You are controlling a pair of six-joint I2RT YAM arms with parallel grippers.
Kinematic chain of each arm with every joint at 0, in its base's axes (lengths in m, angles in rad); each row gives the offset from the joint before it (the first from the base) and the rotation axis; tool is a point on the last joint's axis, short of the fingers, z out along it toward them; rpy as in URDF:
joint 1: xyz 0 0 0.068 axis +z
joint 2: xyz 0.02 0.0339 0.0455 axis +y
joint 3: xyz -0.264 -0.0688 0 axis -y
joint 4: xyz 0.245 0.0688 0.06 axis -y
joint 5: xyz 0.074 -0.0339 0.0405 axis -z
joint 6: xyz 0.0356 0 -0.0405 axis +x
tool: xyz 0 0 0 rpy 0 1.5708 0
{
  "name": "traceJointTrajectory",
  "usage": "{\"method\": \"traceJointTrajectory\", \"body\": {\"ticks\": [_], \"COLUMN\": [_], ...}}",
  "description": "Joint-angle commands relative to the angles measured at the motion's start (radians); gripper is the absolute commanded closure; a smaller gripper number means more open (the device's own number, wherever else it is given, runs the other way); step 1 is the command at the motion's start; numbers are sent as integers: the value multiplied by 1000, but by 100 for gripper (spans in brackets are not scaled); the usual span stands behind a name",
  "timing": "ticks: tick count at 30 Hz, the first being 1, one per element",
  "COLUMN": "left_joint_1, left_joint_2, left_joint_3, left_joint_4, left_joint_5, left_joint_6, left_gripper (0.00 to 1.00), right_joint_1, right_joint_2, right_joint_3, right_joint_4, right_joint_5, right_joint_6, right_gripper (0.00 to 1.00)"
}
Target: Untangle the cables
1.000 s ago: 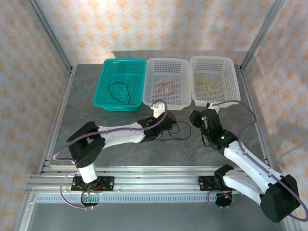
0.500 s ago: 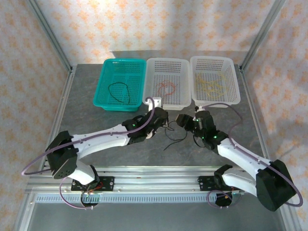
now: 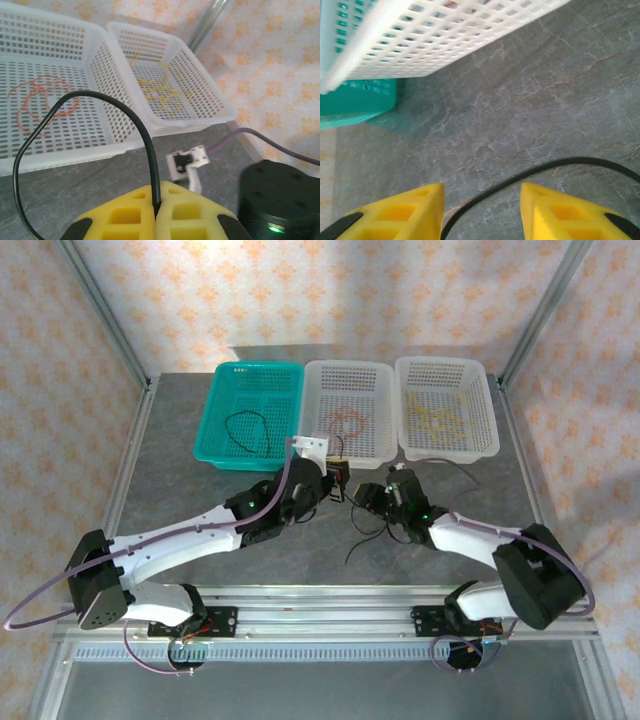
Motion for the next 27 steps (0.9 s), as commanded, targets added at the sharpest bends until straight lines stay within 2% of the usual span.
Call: {"method": "traceJointTrajectory", "body": {"ticks": [1, 7, 11, 15, 19, 23, 27], "left_joint_1": [-2, 2, 10, 45, 130, 242, 336], "left_joint_2": [-56, -129, -179, -219, -227, -210, -156], "left_joint_3": [-6, -25, -20, -7, 23, 51, 95], "left_joint_4": [58, 78, 13, -61, -151, -208, -252], "left_joint_5": [66, 185, 138, 73, 18, 16, 7], "left_joint_6": [65, 162, 198, 207, 203, 206, 218], "left_gripper": [100, 100, 100, 100, 100, 100, 100], "right_joint_1": [3, 3, 2, 2, 5, 9, 18], "right_joint_2": [40, 105, 104, 31, -100, -214, -278], "right_joint_3": [57, 108, 116, 106, 106, 133, 148], "right_joint_4": [32, -17, -32, -70, -150, -247, -265], "right_joint_5": [56, 143, 159, 193, 203, 228, 239], "right_joint_6": [39, 33, 24, -7, -122, -231, -257], "right_gripper": [60, 66, 67, 66, 61, 59, 59]}}
